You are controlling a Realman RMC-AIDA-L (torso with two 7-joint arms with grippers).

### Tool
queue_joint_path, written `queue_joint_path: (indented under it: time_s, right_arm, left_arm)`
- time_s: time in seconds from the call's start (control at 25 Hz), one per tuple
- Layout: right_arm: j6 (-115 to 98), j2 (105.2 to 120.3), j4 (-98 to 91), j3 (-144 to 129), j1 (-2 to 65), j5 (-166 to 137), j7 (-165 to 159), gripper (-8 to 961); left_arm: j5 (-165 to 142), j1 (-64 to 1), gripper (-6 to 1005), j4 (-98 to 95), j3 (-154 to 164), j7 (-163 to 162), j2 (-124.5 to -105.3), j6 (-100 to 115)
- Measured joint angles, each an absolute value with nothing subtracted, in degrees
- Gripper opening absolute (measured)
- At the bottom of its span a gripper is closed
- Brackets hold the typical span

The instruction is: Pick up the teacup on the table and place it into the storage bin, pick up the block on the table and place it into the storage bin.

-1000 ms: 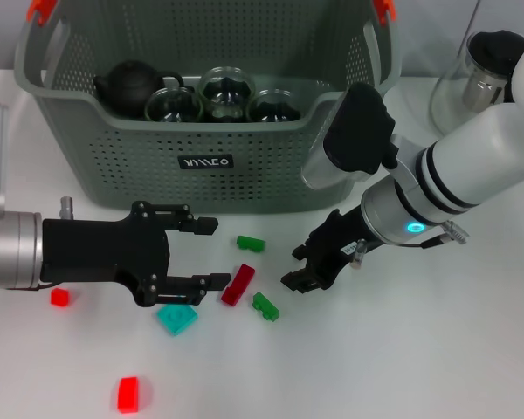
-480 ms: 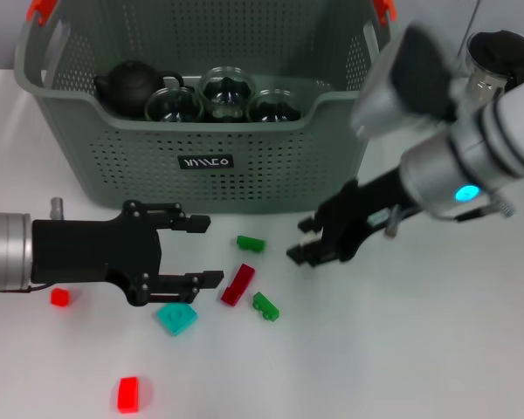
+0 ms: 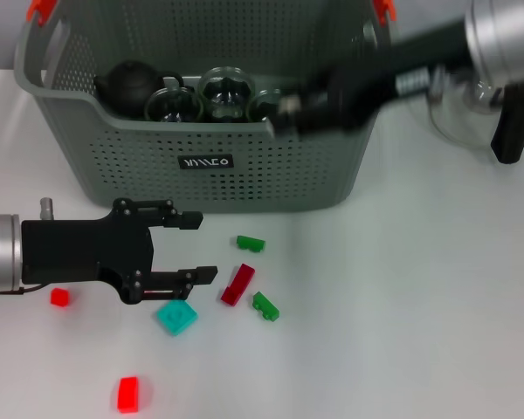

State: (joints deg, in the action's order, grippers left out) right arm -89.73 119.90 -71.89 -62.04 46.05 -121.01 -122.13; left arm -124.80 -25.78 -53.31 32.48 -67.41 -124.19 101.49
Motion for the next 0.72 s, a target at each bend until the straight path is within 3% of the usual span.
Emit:
queue_joint_path:
  time_s: [0.4, 0.72]
  right_arm:
    - [-72.7, 117.27, -58.4, -59.2, 55.4, -124.2, -118.7, 488]
    - [-63.8, 116.93, -51.3, -59.1, 58.4, -130.7, -119.6, 496]
  left_arm:
    - [-122.6, -26.3, 706, -52.9, 32.8, -67.4, -124.28, 101.5]
    - [-121.9, -26.4, 707, -52.6, 32.6, -67.4, -124.19, 101.4]
